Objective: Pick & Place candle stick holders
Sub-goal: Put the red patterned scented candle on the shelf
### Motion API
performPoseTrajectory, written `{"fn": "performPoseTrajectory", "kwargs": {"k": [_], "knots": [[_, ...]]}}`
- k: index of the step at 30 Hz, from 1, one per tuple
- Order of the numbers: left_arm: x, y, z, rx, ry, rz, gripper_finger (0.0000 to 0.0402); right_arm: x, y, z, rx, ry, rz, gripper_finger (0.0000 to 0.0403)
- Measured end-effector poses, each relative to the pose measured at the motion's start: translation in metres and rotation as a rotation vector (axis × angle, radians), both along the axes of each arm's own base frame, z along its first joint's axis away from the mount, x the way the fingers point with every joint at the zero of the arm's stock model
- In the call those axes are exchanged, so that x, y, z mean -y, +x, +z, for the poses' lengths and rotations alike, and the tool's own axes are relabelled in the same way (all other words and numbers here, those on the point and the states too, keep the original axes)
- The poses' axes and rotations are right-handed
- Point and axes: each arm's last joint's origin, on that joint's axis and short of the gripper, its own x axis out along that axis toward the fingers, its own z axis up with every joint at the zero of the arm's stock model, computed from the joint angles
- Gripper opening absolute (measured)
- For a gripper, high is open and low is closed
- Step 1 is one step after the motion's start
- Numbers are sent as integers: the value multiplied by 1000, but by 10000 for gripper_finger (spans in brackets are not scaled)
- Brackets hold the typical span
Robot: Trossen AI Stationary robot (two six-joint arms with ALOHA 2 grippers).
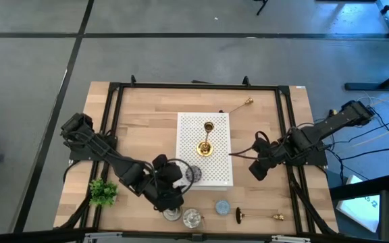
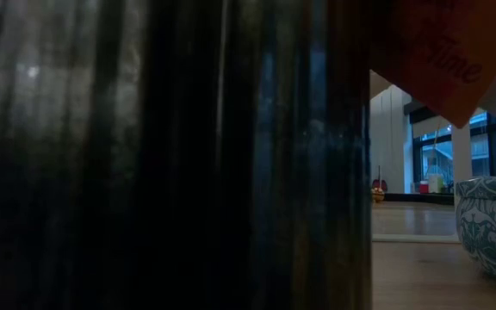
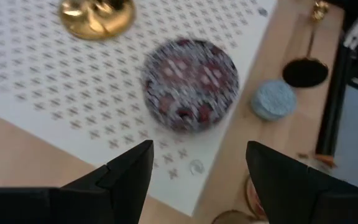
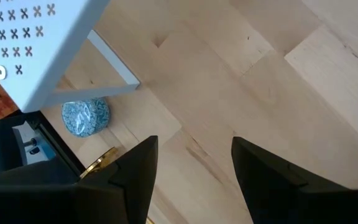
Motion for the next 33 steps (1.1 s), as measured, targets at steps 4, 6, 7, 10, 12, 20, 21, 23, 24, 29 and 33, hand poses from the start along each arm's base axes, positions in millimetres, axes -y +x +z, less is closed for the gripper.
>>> {"fn": "performPoseTrajectory", "kwargs": {"k": [4, 6, 7, 10, 12, 20, 21, 23, 24, 29, 33], "knots": [[1, -3, -11, -30, 26, -15, 253, -2, -1, 0, 2, -1, -4, 209], [0, -4, -15, -40, 33, -13, 253, -2, -1, 0, 1, -1, -3, 209], [-1, -3, -16, -45, 37, -12, 253, -2, -1, 0, 2, -1, -3, 209], [-5, 0, -21, -43, 48, -18, 253, -2, -1, 0, 2, 0, -4, 209], [-7, 3, -24, -35, 56, -28, 253, -2, -1, 0, 1, 0, -4, 209], [-20, 16, -27, -2, 14, -26, 253, -4, -2, 0, -2, 7, 8, 209], [-23, 18, -27, -7, 3, -24, 253, -4, -2, 0, -2, 6, 10, 209], [-27, 21, -27, -13, -13, -22, 253, -5, -3, 0, 0, 4, 9, 209], [-29, 22, -27, -12, -17, -29, 253, -6, -3, 0, 0, 4, 6, 209], [-36, 30, -25, 5, -17, -67, 253, -7, -4, 0, 2, 1, 3, 209], [-40, 35, -23, 29, -22, -83, 253, -7, -4, 0, 3, 2, 0, 209]]}}
